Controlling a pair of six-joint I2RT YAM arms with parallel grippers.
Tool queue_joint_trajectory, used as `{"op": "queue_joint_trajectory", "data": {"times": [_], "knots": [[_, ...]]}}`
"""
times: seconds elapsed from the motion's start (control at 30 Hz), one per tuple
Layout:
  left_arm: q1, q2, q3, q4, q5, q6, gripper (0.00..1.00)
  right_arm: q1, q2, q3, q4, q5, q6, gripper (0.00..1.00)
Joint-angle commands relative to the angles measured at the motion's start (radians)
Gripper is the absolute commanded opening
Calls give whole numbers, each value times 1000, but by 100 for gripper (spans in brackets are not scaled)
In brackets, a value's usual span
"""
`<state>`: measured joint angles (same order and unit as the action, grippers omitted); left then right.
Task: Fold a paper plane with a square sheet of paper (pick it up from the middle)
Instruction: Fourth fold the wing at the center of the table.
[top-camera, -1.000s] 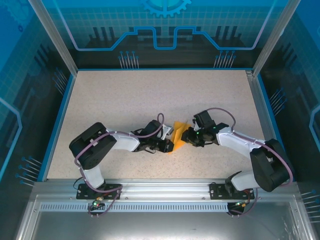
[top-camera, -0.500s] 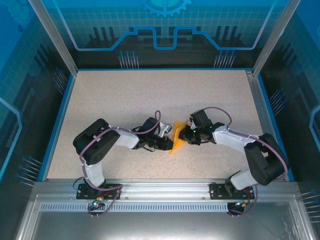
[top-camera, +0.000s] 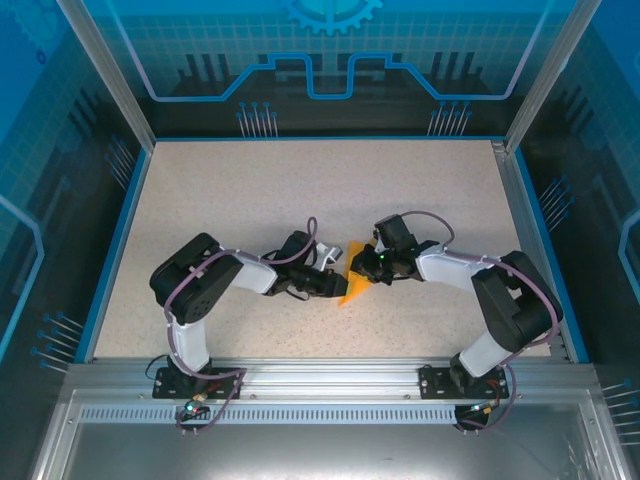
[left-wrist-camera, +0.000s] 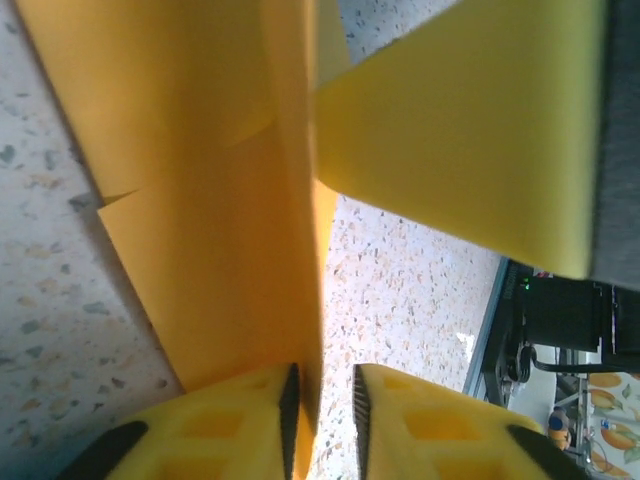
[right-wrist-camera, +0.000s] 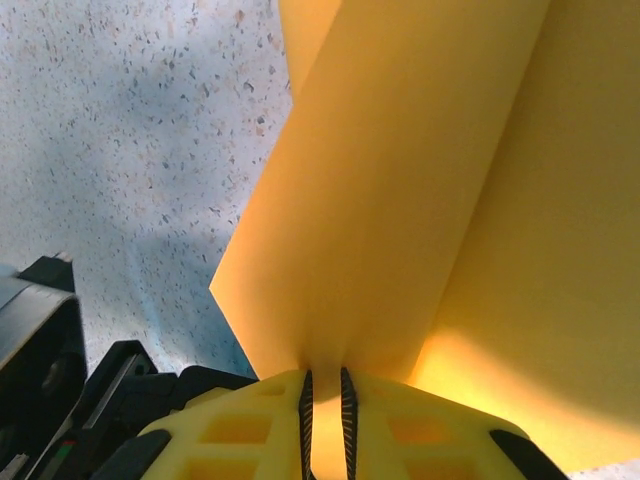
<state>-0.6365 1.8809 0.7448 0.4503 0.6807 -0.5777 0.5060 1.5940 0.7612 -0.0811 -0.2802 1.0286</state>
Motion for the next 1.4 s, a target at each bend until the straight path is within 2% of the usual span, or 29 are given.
{"op": "queue_joint_trajectory", "data": {"times": [0.0, 0.27, 0.4, 0.63, 0.8, 0.97, 1.2, 1.37], "knots": [[13, -12, 10, -48, -56, 37, 31, 12, 13, 25, -2, 13, 14, 18], [5, -64, 7, -115, -132, 85, 36, 9, 9, 28, -9, 11, 8, 18], [-31, -86, 19, -151, -188, 117, 39, 9, 7, 30, -9, 9, 9, 18], [-75, -81, 39, -189, -307, 121, 40, 9, 13, 30, -8, 1, 8, 18], [-89, -74, 51, -199, -319, 130, 38, 9, 10, 28, -8, 1, 8, 18], [-94, -64, 59, -209, -323, 133, 30, 9, 3, 25, -13, 4, 9, 18], [-92, -65, 53, -185, -312, 111, 8, -2, -33, 15, -53, 31, -6, 18], [-58, -60, 33, -121, -256, 57, 5, -36, -114, -23, -93, 57, -20, 20]]}}
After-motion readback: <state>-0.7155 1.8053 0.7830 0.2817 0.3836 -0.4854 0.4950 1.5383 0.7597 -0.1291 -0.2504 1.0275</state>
